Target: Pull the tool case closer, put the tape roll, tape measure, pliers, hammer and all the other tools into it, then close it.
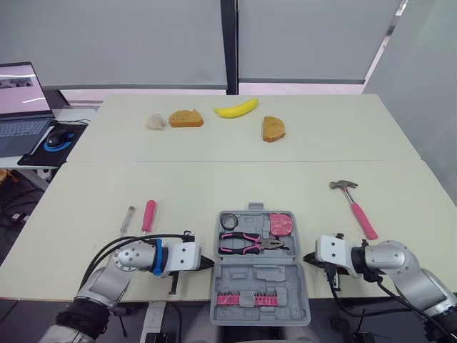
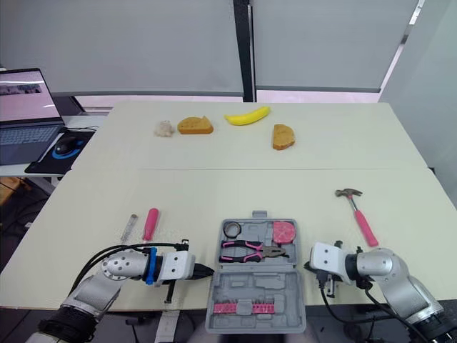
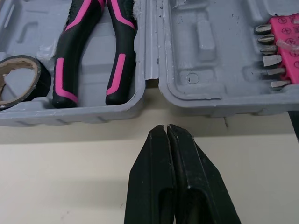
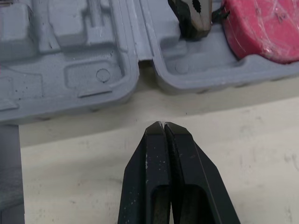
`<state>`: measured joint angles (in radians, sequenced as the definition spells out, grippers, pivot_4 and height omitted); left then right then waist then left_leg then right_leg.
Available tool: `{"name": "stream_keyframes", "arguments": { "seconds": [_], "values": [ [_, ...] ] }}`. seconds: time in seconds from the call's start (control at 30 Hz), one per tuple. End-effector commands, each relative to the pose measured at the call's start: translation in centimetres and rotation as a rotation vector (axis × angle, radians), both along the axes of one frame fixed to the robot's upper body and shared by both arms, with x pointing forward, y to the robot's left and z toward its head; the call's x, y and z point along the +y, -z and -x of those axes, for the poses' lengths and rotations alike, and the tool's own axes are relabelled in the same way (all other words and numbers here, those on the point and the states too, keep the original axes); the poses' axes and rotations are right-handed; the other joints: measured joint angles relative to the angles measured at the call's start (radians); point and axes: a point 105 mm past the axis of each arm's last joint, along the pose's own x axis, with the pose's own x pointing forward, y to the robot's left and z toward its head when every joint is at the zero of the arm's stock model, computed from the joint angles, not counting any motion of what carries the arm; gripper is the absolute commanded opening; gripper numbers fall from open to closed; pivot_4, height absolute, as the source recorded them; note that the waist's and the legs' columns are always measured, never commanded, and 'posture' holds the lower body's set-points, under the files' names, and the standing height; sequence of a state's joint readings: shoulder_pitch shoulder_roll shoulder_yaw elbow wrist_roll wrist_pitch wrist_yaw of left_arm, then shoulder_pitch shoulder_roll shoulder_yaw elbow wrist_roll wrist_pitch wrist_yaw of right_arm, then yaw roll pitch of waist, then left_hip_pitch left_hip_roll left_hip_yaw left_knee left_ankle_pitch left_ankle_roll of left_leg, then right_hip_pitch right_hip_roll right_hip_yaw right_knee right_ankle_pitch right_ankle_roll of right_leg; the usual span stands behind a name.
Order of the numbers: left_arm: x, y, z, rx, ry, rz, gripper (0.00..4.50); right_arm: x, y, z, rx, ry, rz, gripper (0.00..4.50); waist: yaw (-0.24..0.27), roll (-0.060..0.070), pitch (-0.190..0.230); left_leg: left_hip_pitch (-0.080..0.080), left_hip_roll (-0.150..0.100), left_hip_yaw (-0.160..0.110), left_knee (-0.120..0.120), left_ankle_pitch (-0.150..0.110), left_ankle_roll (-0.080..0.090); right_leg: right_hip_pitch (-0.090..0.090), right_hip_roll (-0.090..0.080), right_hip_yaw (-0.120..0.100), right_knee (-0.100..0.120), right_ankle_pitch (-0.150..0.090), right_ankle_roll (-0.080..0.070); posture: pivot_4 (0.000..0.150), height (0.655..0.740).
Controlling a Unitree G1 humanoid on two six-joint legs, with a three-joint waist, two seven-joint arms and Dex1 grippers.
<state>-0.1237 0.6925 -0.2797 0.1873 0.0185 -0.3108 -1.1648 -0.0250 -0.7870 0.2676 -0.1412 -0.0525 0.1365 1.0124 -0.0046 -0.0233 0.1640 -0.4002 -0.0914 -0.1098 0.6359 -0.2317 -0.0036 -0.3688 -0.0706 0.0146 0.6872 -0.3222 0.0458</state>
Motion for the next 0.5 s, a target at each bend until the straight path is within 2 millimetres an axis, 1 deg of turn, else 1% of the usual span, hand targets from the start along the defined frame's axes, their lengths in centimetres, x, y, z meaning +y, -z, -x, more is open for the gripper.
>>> {"name": "stream_keyframes", "arguments": {
  "seconds": [0.03,0.27,0.5],
  "values": [
    [-1.0,-0.5,-0.2,-0.037,0.024,0.012,0.03,0.9,-0.3,0.1,0.001,-0.037,-0.024,0.0,0.0,0.0,0.0,0.0,0.0,0.0,0.0,0.0,0.0,0.0,0.0,0.0,0.0,0.0,0.0,0.15,0.74],
    [-1.6,-0.7,-0.4,-0.065,0.032,0.015,0.03,2.4,-0.6,-0.1,-0.015,-0.051,-0.061,0.0,-0.001,0.0,0.0,0.0,0.0,0.0,0.0,0.0,0.0,0.0,0.0,0.0,0.0,0.0,0.0,0.15,0.74],
    [-2.8,-1.4,-1.2,-0.099,0.06,0.023,0.03,2.9,-1.2,-0.7,-0.039,-0.039,-0.085,0.0,0.0,0.0,0.0,0.0,0.0,0.0,0.0,0.0,0.0,0.0,0.0,0.0,0.0,0.0,0.0,0.15,0.74]
  ]
}}
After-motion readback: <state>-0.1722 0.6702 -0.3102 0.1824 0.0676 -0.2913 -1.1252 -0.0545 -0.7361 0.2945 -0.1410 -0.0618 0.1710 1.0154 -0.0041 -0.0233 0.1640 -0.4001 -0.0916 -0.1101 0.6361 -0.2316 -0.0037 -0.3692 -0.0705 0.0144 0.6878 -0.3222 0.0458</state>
